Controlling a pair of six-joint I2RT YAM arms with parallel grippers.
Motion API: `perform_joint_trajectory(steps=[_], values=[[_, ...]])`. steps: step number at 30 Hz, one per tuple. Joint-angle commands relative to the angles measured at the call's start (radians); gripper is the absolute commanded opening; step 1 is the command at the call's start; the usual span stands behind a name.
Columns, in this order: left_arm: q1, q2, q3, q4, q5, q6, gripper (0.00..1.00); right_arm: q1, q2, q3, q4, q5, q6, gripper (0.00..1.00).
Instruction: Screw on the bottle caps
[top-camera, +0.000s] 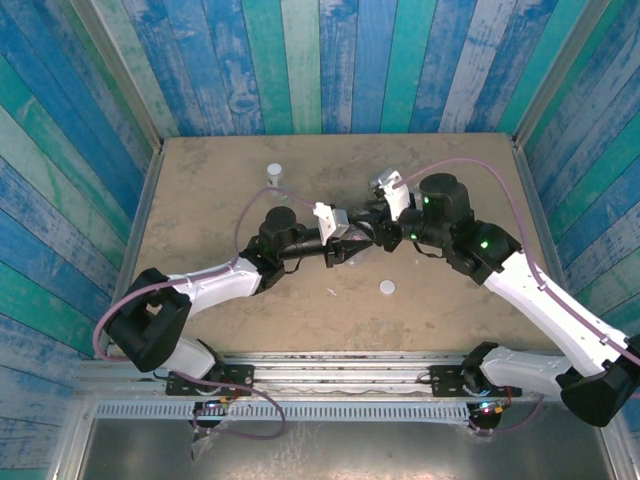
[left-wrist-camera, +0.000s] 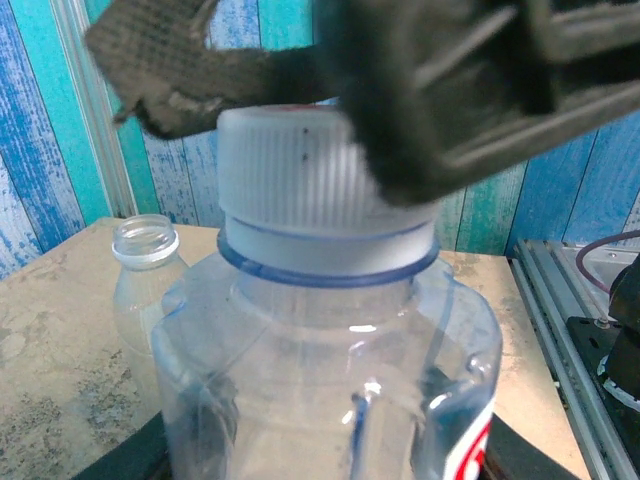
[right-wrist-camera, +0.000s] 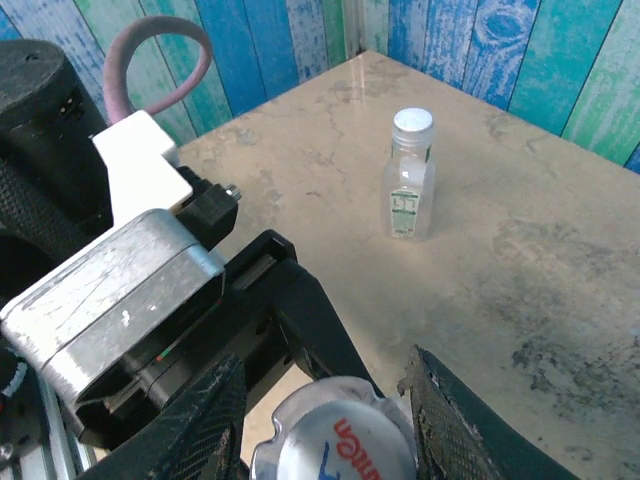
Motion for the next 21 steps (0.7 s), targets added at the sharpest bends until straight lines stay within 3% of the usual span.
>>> perform_joint_trajectory(steps=[1,7,9,12,16,18,20,21], values=[[0.003,-0.005,0.007,-0.009,-0.004,0.003,0.47,0.000,0.002,0.032,-0.088,0.017,-0.082,0.46],[0.002,-0.012,0.006,-0.005,-0.010,0.004,0.47,0.001,0.014,0.020,-0.095,-0.005,-0.063,0.46],[0.002,-0.011,0.009,-0.015,-0.010,0.011,0.47,0.000,0.019,0.019,-0.096,-0.013,-0.061,0.42],[0.002,-0.010,0.009,-0.021,-0.009,0.014,0.47,0.000,0.021,0.023,-0.091,-0.028,-0.053,0.27],[0.003,-0.013,-0.008,0.001,-0.039,0.002,0.54,0.001,0.022,0.024,-0.074,-0.024,-0.040,0.21],[0.003,-0.022,-0.020,0.007,-0.063,-0.007,0.64,0.001,0.025,0.022,-0.063,-0.005,-0.037,0.22],[0.002,-0.045,-0.049,0.011,-0.121,-0.016,0.85,0.001,0.032,0.021,-0.040,0.043,-0.032,0.22],[0.002,-0.060,-0.072,0.027,-0.152,-0.021,0.90,0.000,0.039,0.022,-0.029,0.075,-0.033,0.23]])
